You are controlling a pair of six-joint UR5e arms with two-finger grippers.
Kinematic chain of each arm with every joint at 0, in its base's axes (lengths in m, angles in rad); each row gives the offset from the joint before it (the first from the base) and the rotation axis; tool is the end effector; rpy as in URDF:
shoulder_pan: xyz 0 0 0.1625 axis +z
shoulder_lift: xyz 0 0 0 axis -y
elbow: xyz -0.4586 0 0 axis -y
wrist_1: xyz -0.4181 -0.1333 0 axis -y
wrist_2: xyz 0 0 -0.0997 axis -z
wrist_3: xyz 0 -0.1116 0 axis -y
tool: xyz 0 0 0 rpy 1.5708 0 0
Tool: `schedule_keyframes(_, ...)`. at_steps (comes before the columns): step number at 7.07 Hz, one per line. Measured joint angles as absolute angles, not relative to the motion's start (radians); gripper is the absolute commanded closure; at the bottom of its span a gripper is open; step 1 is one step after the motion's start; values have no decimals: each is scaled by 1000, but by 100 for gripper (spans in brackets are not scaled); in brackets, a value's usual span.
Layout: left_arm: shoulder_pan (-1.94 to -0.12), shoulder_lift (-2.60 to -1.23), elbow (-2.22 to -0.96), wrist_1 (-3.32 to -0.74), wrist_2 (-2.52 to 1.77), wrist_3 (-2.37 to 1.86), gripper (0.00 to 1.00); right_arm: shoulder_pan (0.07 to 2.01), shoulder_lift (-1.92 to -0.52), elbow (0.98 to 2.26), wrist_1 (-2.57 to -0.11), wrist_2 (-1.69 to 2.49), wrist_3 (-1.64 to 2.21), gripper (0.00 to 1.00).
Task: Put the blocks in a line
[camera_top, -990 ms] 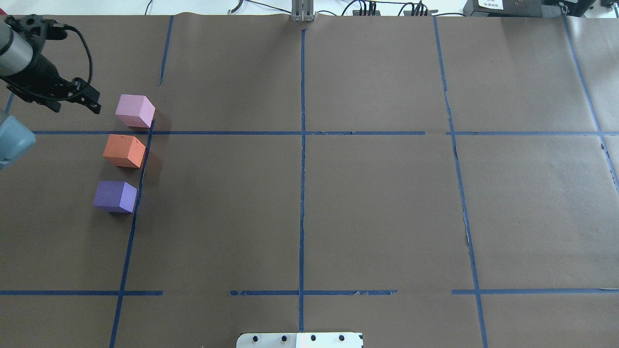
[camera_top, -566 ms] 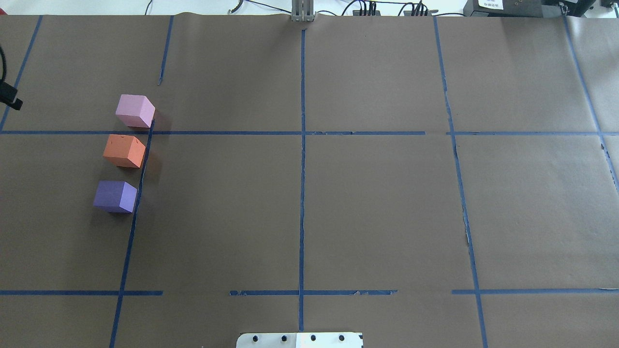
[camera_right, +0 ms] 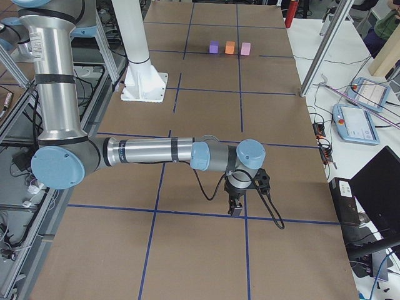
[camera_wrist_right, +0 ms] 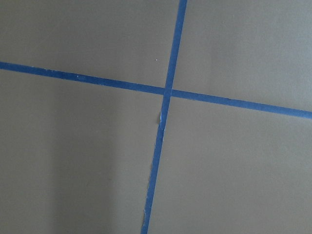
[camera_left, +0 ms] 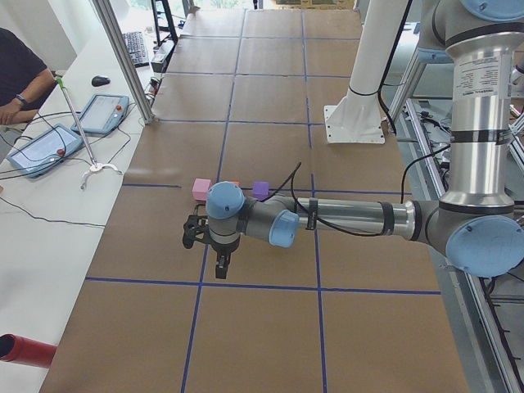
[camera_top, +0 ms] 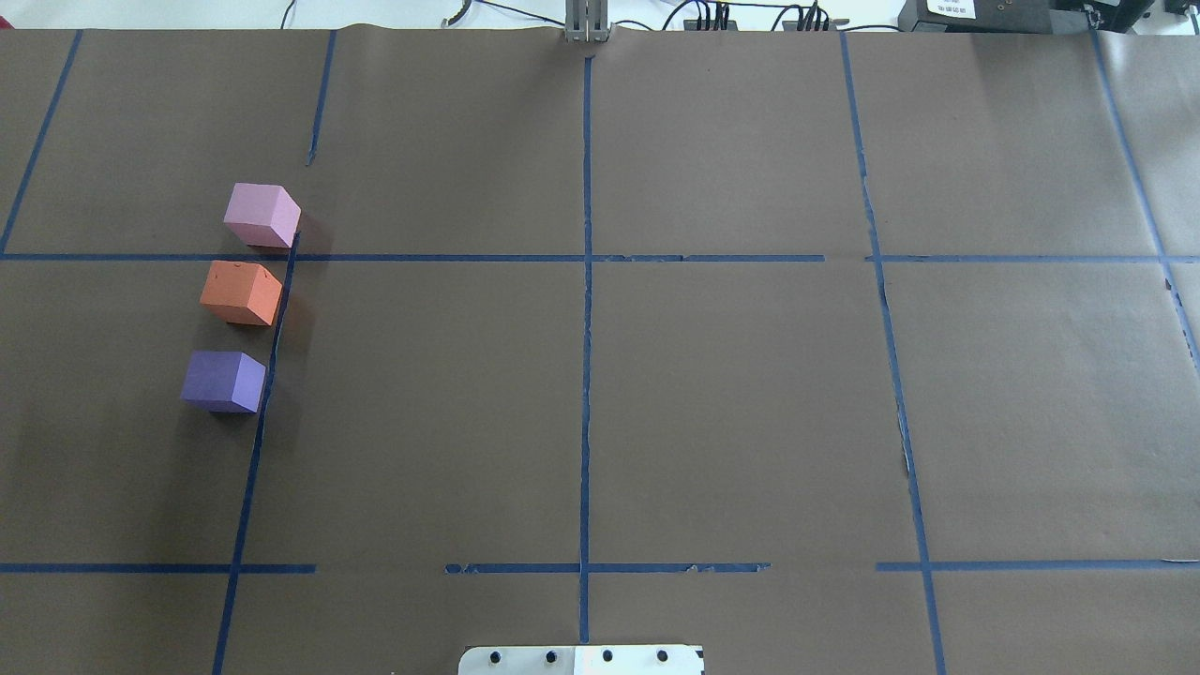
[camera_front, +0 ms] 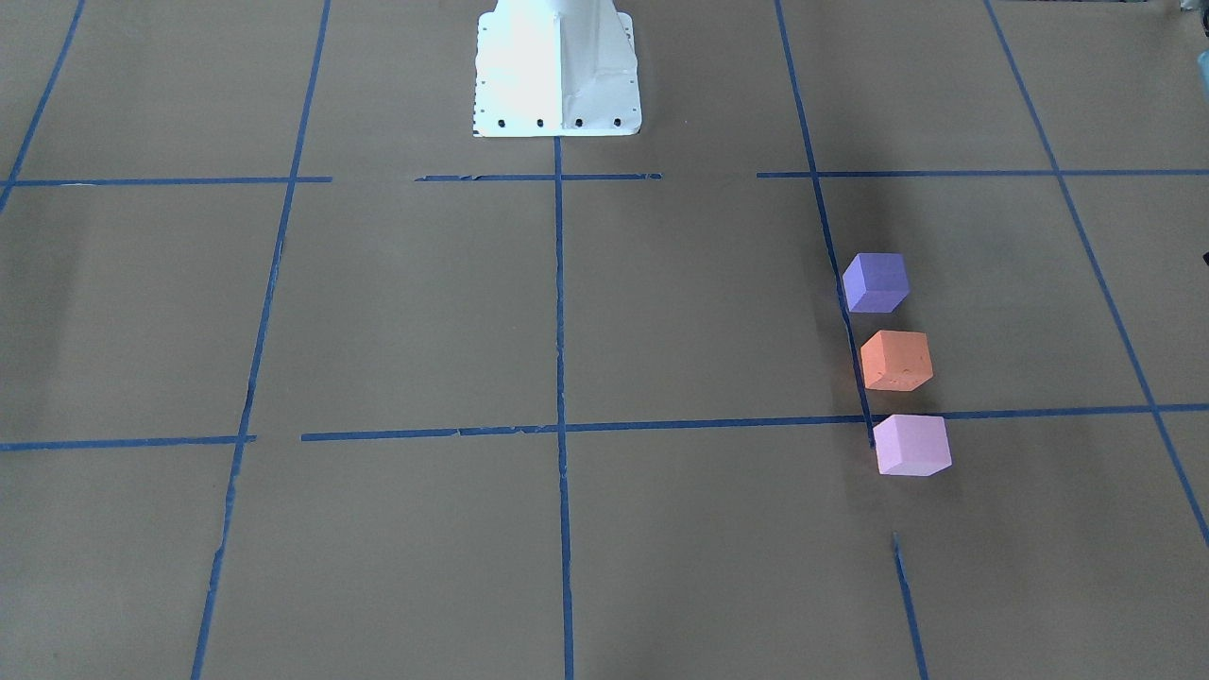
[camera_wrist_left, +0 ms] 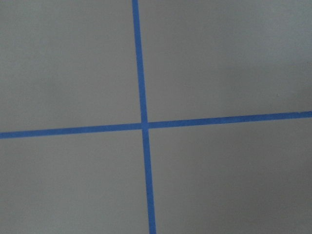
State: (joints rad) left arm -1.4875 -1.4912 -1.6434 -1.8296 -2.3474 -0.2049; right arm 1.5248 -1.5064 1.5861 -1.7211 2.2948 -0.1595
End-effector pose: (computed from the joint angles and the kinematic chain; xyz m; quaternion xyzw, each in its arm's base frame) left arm -0.0135 -0.5009 0.6748 0.0611 0.3884 -0.0083 0.9194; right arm 0.0345 -0.5420 0.6773 -0.0129 -0.3552 -0.0834 0.9310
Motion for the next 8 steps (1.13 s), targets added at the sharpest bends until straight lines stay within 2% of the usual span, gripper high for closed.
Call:
schedule_keyframes(5, -1504, -1475, -1632, -1810, -2350, -198, 0, 1525, -1506, 1586, -1721, 2295, -160, 0)
schedule_keyframes(8, -1512, -1489, -1652, -1665, -2366, -193, 0, 1525, -1506, 1586, -1721, 2295, -160, 0)
